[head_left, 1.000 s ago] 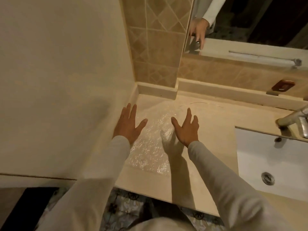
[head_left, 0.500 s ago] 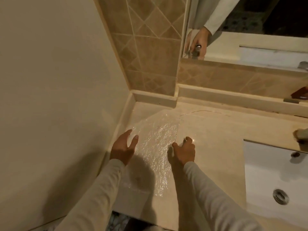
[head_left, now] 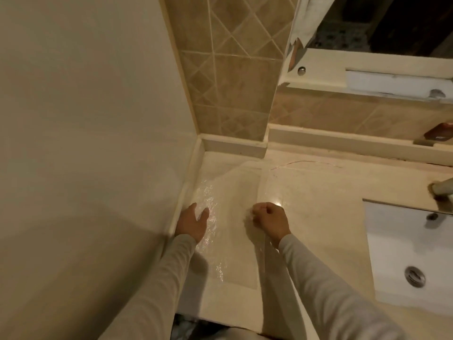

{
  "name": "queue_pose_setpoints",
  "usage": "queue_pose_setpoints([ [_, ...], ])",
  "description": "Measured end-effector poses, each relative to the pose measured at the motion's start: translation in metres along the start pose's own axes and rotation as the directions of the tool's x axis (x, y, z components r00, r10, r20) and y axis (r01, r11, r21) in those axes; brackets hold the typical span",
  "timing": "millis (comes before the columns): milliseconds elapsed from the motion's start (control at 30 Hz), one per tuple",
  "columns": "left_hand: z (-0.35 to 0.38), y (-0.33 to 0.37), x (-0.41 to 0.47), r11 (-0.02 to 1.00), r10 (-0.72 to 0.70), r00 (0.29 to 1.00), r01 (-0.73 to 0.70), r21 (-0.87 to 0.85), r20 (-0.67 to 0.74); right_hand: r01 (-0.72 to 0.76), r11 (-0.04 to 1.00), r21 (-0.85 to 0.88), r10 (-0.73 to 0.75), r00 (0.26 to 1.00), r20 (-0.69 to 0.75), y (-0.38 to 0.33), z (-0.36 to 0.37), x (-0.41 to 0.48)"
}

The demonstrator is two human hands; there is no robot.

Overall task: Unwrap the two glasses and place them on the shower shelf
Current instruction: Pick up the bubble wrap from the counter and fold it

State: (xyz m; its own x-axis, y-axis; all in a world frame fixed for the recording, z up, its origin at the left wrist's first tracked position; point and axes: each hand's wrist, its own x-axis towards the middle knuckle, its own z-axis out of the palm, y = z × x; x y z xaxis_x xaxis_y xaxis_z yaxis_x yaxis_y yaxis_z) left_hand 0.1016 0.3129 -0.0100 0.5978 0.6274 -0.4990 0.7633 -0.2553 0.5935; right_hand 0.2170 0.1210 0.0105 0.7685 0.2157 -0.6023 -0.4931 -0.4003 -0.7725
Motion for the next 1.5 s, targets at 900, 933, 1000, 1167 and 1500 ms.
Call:
queue_pose_setpoints([
  [900,0.056,0.111,-0.022,0.747,0.186,0.982,-0.134,-0.651,0.012,0.161,0.954,0.253,-0.073,0.943,-0.325,0.091,-0.102,-0.162],
  [933,0.058,0.113,-0.024,0.759,0.210,0.977,-0.151,-0.634,0.019,0.185,0.948,0.258,-0.072,0.917,-0.393,0.096,-0.100,-0.166],
  [1000,0.062,0.116,-0.030,0.766,0.248,0.968,-0.176,-0.618,0.032,0.203,0.945,0.255,-0.064,0.882,-0.467,0.104,-0.097,-0.175],
  [1167,0.077,0.123,-0.051,0.763,0.420,0.901,-0.285,-0.580,0.111,0.159,0.962,0.222,-0.070,0.929,-0.364,0.125,-0.106,-0.212],
  [1500,0.135,0.132,-0.140,0.741,0.667,0.575,-0.445,-0.503,0.474,0.305,0.666,0.681,0.185,0.816,-0.547,0.142,-0.214,-0.238],
])
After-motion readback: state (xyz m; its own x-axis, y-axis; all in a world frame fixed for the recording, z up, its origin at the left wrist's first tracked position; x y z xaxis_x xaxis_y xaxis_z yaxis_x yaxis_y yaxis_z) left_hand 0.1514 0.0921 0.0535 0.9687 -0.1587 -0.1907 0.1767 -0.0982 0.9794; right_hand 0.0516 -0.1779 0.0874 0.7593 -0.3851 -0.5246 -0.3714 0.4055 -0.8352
